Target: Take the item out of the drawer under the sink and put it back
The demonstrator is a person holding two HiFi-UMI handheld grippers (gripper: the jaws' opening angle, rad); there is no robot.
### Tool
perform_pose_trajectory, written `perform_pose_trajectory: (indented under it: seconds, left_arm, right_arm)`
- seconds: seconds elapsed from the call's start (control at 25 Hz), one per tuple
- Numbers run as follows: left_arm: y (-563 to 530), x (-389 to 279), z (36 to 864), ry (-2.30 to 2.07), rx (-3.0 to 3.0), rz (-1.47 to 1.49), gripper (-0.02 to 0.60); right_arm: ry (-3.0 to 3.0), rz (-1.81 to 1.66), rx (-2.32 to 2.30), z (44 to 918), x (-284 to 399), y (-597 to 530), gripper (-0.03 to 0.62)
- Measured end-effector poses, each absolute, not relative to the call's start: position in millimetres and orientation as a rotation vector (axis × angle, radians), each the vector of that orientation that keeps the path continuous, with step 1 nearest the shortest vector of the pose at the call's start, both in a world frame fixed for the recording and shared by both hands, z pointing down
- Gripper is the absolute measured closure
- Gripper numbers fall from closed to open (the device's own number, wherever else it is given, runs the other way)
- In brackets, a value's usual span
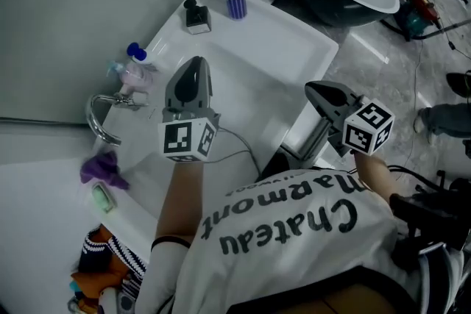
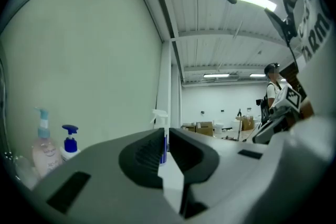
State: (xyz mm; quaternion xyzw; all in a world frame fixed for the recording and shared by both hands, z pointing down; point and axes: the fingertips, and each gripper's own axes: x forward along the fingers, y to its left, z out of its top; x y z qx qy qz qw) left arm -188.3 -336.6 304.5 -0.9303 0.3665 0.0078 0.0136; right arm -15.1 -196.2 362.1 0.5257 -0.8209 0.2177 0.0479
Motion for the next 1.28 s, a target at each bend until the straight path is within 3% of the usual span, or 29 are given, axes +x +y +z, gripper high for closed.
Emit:
perform_pose_trajectory:
  seconds: [0.44, 1.28]
  left_arm:
    - [-236, -218, 286, 1.459, -2.756, -0.026, 0.558]
    - [-11, -183, 306, 1.932, -2.575, -0.018, 0.557]
  right_arm:
    - [-2.726, 0.688, 1.218, 360, -39, -204, 0.583]
    - [-2.856, 0.796, 0.548, 395, -68, -90, 0.583]
